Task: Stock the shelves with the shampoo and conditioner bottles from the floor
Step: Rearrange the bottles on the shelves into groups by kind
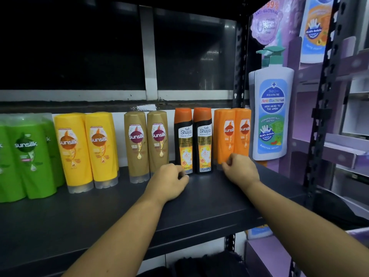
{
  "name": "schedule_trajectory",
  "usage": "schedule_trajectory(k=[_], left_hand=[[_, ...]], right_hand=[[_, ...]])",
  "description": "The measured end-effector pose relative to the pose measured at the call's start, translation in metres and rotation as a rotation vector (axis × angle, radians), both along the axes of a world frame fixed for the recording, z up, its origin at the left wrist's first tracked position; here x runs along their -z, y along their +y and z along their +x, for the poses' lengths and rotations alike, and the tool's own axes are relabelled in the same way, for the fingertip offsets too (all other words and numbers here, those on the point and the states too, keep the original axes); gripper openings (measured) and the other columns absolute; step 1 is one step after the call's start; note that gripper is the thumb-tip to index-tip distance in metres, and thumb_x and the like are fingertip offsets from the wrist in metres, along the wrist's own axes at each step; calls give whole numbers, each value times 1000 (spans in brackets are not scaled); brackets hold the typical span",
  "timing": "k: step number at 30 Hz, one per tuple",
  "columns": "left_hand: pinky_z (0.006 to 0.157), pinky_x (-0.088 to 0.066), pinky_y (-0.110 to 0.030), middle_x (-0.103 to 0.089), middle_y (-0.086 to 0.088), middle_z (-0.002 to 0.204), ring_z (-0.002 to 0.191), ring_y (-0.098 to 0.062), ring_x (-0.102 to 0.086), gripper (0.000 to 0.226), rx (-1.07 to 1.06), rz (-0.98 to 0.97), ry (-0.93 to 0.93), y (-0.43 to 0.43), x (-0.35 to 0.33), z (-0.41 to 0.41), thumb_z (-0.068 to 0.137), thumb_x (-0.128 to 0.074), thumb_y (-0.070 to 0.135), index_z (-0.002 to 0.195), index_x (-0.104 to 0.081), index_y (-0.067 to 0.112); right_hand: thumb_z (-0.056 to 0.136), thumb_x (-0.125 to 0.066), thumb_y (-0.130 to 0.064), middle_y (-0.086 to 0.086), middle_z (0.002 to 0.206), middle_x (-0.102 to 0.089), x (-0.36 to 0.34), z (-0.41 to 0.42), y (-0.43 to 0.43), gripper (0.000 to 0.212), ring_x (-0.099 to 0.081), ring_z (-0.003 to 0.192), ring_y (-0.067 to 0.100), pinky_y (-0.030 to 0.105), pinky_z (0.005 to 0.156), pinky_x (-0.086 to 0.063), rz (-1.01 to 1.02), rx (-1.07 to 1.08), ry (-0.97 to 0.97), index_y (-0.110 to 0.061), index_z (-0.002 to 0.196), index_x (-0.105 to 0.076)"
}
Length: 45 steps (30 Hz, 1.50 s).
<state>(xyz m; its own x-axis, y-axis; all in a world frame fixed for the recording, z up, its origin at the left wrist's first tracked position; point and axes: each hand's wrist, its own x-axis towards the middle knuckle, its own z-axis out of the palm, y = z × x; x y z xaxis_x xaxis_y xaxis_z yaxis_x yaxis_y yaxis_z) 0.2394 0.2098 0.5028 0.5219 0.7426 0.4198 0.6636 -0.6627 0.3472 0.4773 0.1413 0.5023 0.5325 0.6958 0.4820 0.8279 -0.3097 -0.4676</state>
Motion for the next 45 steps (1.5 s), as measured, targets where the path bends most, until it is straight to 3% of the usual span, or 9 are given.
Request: schedule_trajectory(k=[3,7,9,12,14,17,21,33,45], left_hand=[[81,-55,-35,-65,5,96,90,-16,-62,22,-79,-31,-209,-2,-4,-1,95,-66,36,109,-64,19],[84,-48,-29,-61,3,118,108,-16,-61,54,-31,-169,-351,-8,-11,4,94,-71,31,141,-47,18],[84,-44,-27,-60,7,117,108,-13,-60,59,-6,-193,-369,-6,-17,11,93,-73,26,141,-41,20],[82,-46,-30,-64,0,124,107,-18,-62,67,6,-258,-385,1,-28,25,90,-75,21,141,-31,24],[78,-46,-29,-62,-2,125,111,-22,-62,67,-5,-279,-400,4,-32,32,90,-75,20,139,-29,23],[64,-46,-20,-63,-3,124,105,-21,-63,63,-27,-246,-442,8,-28,38,90,-74,14,134,-31,24],[88,-58,-47,-66,1,118,103,-24,-66,59,-51,-145,-446,16,-12,40,90,-70,12,131,-32,30],[88,-51,-37,-63,-4,125,112,-27,-63,57,-55,-171,-412,25,-12,43,94,-66,5,136,-31,21],[94,-56,-42,-65,-1,126,113,-23,-65,65,-22,-149,-453,18,-13,39,91,-71,17,141,-31,26]], right_hand=[[94,-63,-36,-5,79,-64,-2,-11,-4,18,-62,75,18,34,65,-53,130,-134,-35,-20,86,-59],[95,-67,-35,-12,93,-64,-11,-34,-6,27,-64,82,9,33,74,-57,229,-293,1,-20,116,-59],[94,-69,-29,-12,104,-61,-15,-46,-2,43,-63,93,9,31,84,-54,241,-332,105,-18,132,-51],[92,-69,-22,-1,118,-67,-16,-57,9,50,-66,109,21,37,92,-54,224,-342,237,-17,134,-44],[91,-69,-19,2,118,-67,-13,-60,15,51,-66,110,26,41,91,-54,237,-325,281,-20,134,-42],[90,-69,-14,-2,115,-64,-4,-58,21,51,-64,112,24,32,88,-49,248,-318,318,-22,134,-43],[92,-68,-8,1,135,-58,1,-50,26,63,-54,128,21,25,97,-39,141,-366,360,-19,146,-37],[92,-68,-6,4,137,-58,4,-48,32,63,-53,130,23,31,102,-41,154,-335,348,-17,146,-37],[94,-66,-6,2,135,-58,0,-52,23,63,-53,128,20,30,103,-41,136,-355,407,-19,148,-35]])
